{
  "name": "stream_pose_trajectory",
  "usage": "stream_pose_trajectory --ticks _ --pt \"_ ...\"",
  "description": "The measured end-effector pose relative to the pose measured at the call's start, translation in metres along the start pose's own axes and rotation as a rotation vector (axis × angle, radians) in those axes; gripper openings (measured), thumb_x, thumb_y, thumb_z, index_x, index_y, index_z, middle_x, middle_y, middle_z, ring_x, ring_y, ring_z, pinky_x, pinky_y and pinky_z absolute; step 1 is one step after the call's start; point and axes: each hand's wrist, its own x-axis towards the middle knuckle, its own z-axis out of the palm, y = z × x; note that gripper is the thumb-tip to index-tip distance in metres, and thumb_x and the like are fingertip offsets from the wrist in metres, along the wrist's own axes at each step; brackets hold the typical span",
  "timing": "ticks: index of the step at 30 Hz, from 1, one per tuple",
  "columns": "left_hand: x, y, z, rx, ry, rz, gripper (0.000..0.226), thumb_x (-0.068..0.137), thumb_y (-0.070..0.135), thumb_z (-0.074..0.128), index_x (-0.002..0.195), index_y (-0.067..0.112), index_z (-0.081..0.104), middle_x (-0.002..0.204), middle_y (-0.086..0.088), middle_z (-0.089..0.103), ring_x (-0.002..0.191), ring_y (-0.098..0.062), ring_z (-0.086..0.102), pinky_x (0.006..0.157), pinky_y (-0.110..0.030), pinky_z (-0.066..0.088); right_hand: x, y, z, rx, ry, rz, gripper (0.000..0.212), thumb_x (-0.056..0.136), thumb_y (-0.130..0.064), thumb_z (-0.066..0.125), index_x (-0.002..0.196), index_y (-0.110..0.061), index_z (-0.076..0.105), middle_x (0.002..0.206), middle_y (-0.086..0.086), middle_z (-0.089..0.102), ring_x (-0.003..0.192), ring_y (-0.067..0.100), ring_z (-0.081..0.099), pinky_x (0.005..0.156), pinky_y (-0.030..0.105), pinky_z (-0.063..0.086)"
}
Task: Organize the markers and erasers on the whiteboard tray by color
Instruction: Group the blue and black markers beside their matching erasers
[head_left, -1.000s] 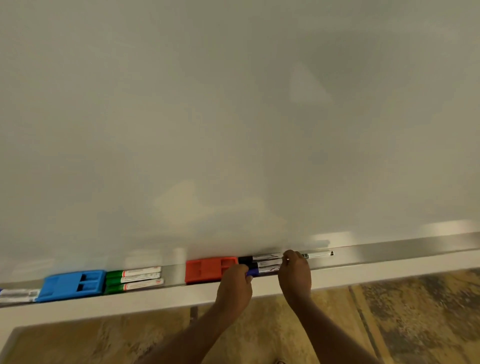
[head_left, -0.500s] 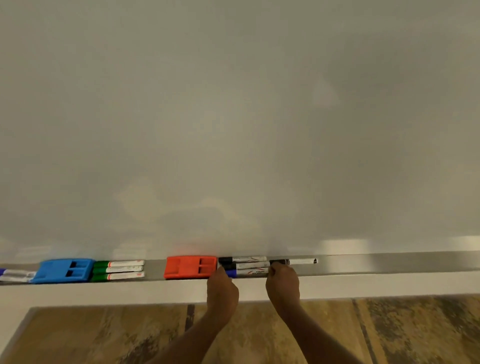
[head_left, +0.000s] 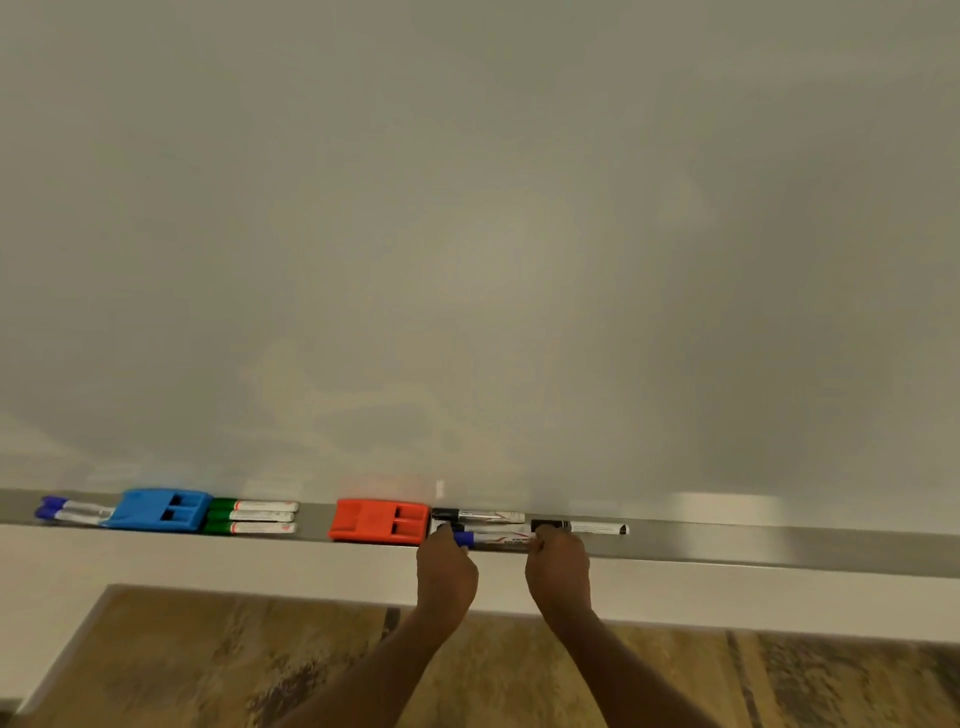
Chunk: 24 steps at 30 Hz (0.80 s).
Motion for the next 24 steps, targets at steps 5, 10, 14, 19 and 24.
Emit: stream_pose_trajectory --ticks 5,10,14,19,24 --pt "-0.01 0.009 0.002 0.041 0.036 0.007 0.031 0.089 0.002 0.053 0.12 0.003 0.055 0.118 -0.014 0.062 0.111 -0.027 0.058 0.091 -0.032 0.047 -0.006 0.008 -0.004 0.074 0.067 0.004 0.02 0.094 -0.015 0.049 0.106 -0.01 0.064 0.107 0.009 0.063 0.095 0.023 0.06 0.085 0.032 0.05" --pt "-0.013 0.016 -0.01 0.015 0.108 0.058 0.025 0.092 0.006 0.051 0.116 0.005 0.055 0.116 -0.013 0.058 0.104 -0.021 0.057 0.084 -0.024 0.044 -0.013 -0.002 -0.001 0.232 0.122 -0.017 0.02 0.097 -0.014 0.048 0.106 -0.006 0.064 0.118 0.013 0.058 0.105 0.024 0.057 0.094 0.032 0.045" --pt "-0.007 0.008 -0.029 0.089 0.243 0.125 0.018 0.095 0.008 0.043 0.106 0.005 0.057 0.108 -0.013 0.054 0.089 -0.019 0.049 0.077 -0.024 0.038 -0.02 -0.024 0.003 0.308 0.145 -0.073 0.022 0.095 -0.012 0.05 0.111 -0.005 0.063 0.116 0.015 0.057 0.103 0.026 0.057 0.092 0.032 0.045" --pt "0.009 -0.003 -0.057 -0.006 0.386 0.097 0.018 0.095 0.009 0.045 0.1 -0.001 0.059 0.105 -0.017 0.053 0.079 -0.016 0.044 0.074 -0.026 0.041 -0.027 -0.057 0.013 0.356 0.134 -0.155 0.029 0.094 -0.013 0.054 0.122 -0.007 0.059 0.111 0.008 0.055 0.089 0.01 0.05 0.084 0.018 0.04" --pt "0.028 -0.027 -0.094 -0.055 0.461 0.06 0.017 0.094 0.01 0.048 0.099 -0.001 0.06 0.102 -0.012 0.048 0.087 -0.019 0.052 0.081 -0.023 0.045 -0.032 -0.098 0.032 0.372 0.138 -0.243 0.029 0.09 -0.002 0.058 0.119 -0.005 0.062 0.101 0.003 0.05 0.087 0.013 0.051 0.081 0.022 0.043"
